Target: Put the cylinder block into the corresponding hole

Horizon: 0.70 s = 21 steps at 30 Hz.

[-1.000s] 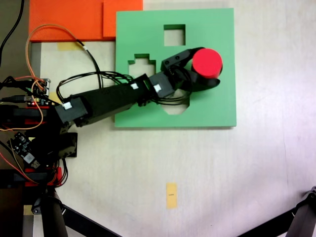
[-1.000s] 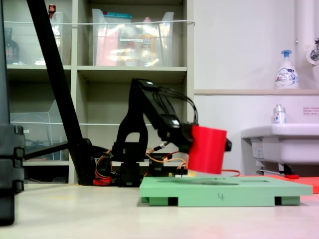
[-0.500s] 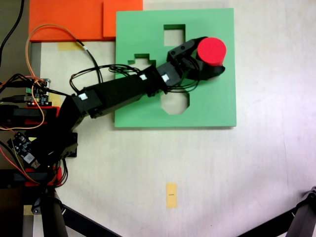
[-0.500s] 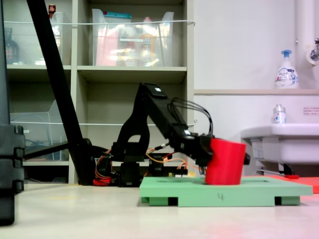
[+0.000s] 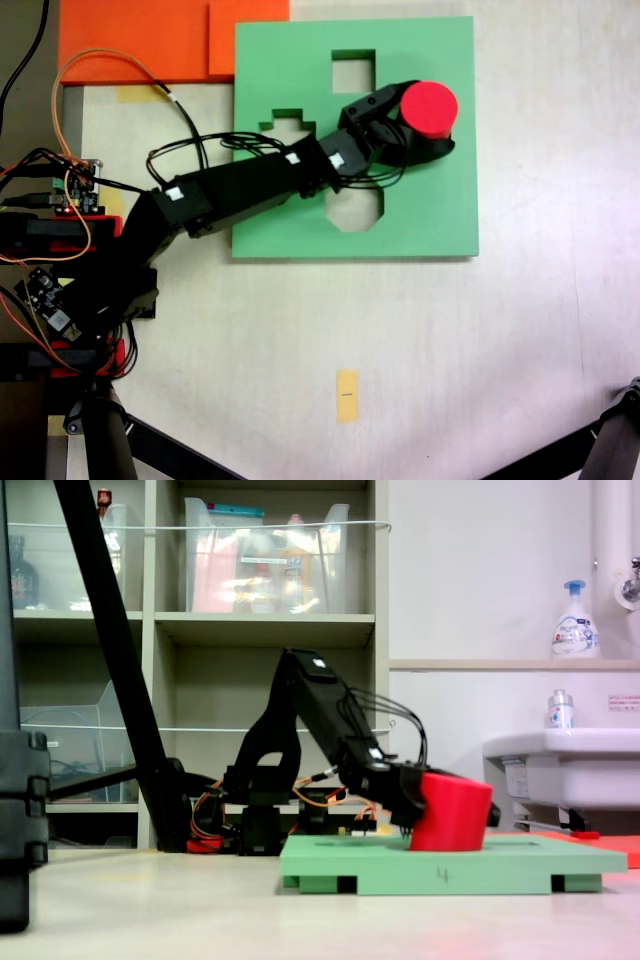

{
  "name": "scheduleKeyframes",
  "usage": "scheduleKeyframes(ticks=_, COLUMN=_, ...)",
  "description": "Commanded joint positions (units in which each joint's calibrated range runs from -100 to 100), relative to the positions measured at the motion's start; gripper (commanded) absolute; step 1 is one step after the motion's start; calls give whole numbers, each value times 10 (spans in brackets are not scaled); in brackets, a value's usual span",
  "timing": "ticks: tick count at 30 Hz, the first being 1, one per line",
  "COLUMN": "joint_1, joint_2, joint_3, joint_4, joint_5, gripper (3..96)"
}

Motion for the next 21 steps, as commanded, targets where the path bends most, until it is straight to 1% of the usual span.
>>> scheduleKeyframes(ticks=1, joint_1=-1, joint_2=-7, joint_3=2, joint_4=52, joint_5=-4, gripper=502)
scheduleKeyframes(ticks=5, joint_1=-2, joint_2=-11, joint_3=-31, joint_4=52, joint_5=-4, gripper=632)
scheduleKeyframes(ticks=8, joint_1=-5, joint_2=-30, joint_3=-62, joint_4=55, joint_5=-3, gripper=752)
scheduleKeyframes(ticks=11, joint_1=-7, joint_2=-62, joint_3=-96, joint_4=57, joint_5=-3, gripper=823)
scheduleKeyframes(ticks=14, joint_1=-9, joint_2=-127, joint_3=-138, joint_4=57, joint_5=-4, gripper=825)
scheduleKeyframes(ticks=17, joint_1=-14, joint_2=-247, joint_3=-177, joint_4=33, joint_5=-15, gripper=824)
scheduleKeyframes(ticks=21, joint_1=-15, joint_2=-459, joint_3=-186, joint_4=-111, joint_5=-51, gripper=823)
